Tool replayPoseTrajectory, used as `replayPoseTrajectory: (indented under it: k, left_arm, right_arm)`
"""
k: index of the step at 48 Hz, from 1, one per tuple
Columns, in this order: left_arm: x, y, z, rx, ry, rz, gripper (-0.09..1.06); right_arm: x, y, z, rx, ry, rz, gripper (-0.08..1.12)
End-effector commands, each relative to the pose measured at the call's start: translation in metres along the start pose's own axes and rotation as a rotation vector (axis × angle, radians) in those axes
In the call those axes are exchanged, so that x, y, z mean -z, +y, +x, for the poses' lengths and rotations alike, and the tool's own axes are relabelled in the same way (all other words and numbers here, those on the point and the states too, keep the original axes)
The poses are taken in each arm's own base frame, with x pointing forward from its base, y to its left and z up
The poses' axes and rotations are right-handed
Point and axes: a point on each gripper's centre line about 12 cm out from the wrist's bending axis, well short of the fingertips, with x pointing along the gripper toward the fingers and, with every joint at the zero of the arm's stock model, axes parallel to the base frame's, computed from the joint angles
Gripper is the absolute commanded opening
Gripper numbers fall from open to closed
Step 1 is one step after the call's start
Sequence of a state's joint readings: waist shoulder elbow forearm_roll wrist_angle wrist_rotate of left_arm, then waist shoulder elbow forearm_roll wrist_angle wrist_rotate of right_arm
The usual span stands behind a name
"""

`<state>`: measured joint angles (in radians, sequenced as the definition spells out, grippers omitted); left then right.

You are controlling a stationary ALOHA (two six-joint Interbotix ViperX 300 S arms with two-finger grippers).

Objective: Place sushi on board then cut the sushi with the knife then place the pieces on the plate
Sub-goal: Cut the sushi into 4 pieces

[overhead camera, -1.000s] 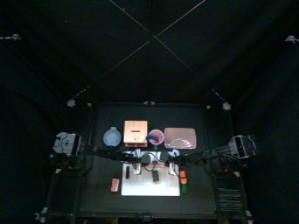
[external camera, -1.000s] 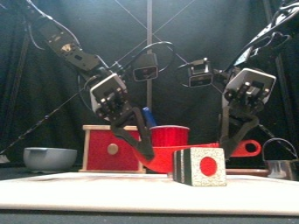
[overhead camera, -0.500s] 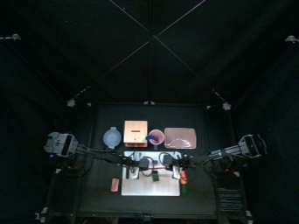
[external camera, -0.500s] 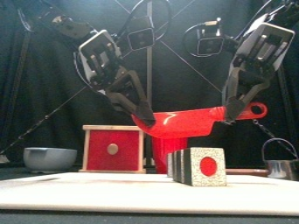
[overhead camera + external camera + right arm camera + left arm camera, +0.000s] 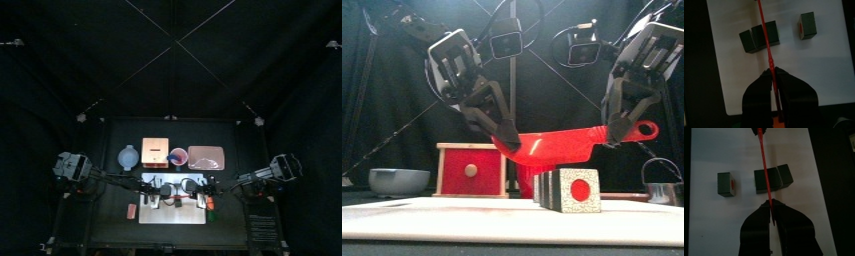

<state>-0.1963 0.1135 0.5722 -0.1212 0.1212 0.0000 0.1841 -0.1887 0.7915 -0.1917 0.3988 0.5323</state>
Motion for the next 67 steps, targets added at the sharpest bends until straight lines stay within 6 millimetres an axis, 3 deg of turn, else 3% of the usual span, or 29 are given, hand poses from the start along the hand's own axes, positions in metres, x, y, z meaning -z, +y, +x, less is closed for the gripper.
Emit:
replayPoseTrajectory:
  k: [1, 36, 67]
  left_arm:
    - [-0.004, -0.016, -0.002, 0.028, -0.004, 0.024, 0.44]
    - [0.003, -0.018, 0.005, 0.032, 0.020, 0.012, 0.44]
    - [0.021, -0.013, 0.023, 0.017, 0.083, 0.017, 0.44]
  right_arm:
    - [-0.004, -0.001, -0.005, -0.002, -0.015, 0.019, 0.39]
    - [0.002, -0.001, 0.008, 0.009, 0.025, 0.019, 0.39]
    - [0.021, -0.003, 0.036, 0.037, 0.125, 0.023, 0.39]
